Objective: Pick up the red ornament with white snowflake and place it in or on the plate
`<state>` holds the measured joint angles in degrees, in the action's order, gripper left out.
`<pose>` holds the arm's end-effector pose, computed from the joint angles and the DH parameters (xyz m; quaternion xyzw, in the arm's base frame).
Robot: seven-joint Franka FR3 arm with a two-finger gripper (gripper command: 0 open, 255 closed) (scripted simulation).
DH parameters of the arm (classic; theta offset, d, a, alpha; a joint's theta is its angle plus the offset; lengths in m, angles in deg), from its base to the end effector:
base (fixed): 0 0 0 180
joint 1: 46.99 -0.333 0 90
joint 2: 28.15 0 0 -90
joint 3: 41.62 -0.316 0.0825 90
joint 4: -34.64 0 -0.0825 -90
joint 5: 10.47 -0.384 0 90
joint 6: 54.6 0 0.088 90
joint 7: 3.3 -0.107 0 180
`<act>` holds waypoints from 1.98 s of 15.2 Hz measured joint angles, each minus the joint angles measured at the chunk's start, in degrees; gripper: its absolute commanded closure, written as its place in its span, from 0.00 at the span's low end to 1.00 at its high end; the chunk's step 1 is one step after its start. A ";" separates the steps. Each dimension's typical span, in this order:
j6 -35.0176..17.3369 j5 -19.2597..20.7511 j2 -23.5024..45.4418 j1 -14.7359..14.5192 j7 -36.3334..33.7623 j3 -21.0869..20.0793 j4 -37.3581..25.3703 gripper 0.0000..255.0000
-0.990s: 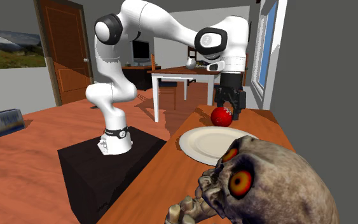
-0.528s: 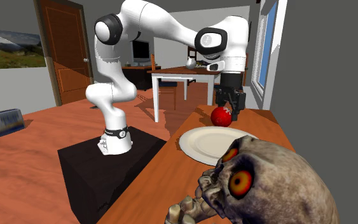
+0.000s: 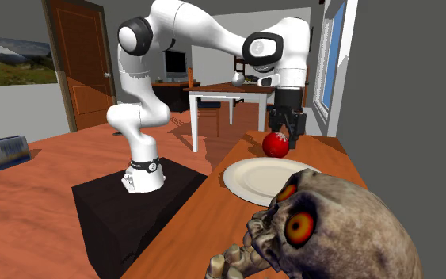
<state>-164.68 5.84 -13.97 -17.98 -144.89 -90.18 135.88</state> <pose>0.5916 0.1535 0.4610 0.5205 -0.8529 0.0403 0.0081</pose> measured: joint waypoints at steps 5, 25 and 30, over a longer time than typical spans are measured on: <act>3.31 -0.84 -0.74 0.13 0.93 -0.27 -2.90 1.00; 14.27 3.39 7.21 1.53 10.00 3.50 -21.18 1.00; 14.37 5.14 10.36 1.55 11.85 4.79 -24.13 1.00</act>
<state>-150.30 10.98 -3.61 -16.43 -133.04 -85.38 111.75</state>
